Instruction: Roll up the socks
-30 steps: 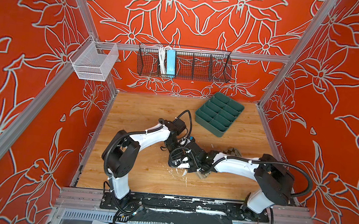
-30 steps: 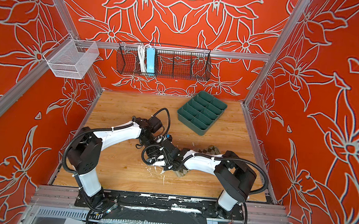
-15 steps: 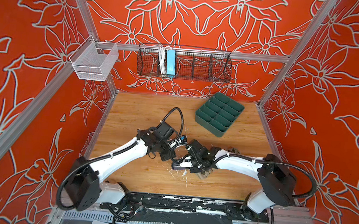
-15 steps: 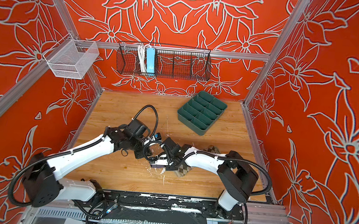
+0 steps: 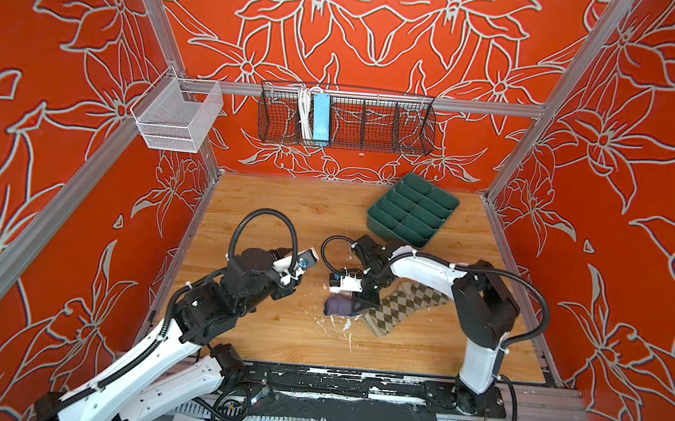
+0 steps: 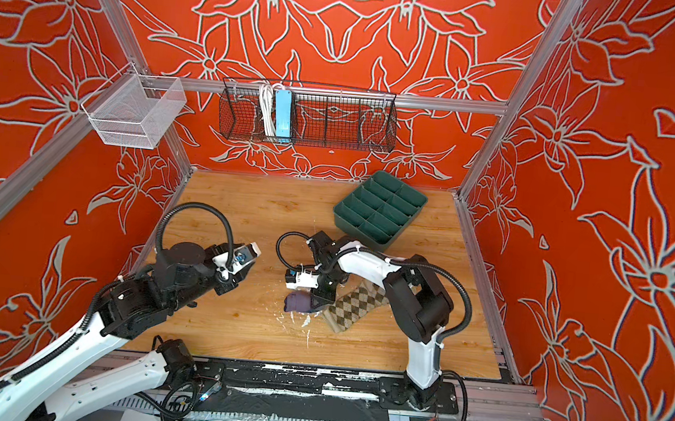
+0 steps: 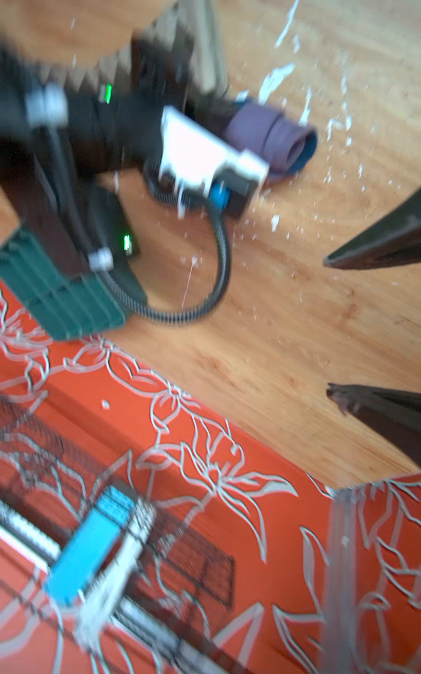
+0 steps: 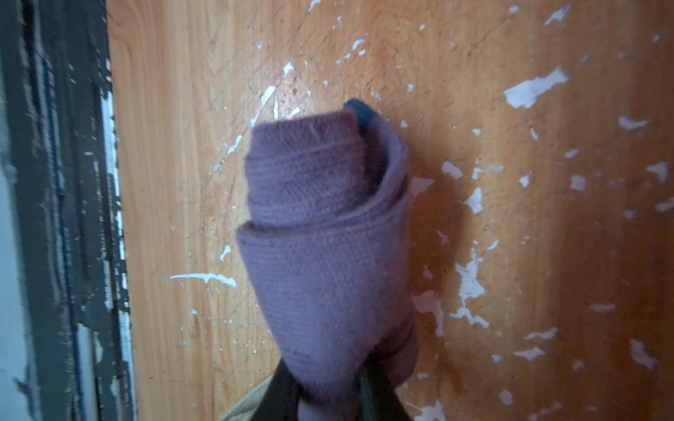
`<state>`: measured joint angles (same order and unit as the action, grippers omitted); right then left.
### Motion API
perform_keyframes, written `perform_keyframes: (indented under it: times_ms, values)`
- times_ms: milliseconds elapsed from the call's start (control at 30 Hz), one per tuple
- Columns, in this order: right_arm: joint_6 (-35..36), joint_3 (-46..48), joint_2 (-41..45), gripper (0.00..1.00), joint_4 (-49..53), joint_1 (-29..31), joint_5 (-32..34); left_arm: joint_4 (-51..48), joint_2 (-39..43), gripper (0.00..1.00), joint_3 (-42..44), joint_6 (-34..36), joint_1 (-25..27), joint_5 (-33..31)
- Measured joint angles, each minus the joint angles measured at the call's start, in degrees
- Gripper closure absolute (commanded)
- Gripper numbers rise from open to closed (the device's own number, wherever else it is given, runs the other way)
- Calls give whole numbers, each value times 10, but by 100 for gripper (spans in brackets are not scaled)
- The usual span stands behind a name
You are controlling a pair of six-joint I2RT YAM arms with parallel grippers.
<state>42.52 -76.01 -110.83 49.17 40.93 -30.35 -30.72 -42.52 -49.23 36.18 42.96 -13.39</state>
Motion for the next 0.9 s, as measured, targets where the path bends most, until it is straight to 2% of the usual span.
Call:
perform_keyframes:
  times_ms: [100, 200, 300, 433, 600, 900]
  values:
    - [-3, -35, -35, 100, 42, -19, -39, 17, -48, 47, 43, 21, 91, -29]
    - [-4, -57, -55, 100, 67, -26, -56, 46, -139, 47, 85, 40, 173, -47]
    - [-5, -68, -66, 100, 85, -27, -67, 82, -258, 48, 99, 46, 214, -57]
    - [-6, -69, -73, 100, 103, -26, -83, 140, -364, 48, 90, 36, 221, -76]
    - [-6, -65, -73, 100, 107, -28, -87, 183, -443, 49, 62, 22, 219, -117]
    - [-1, -41, -60, 100, 99, -32, -95, 217, -476, 50, 65, 6, 186, -143]
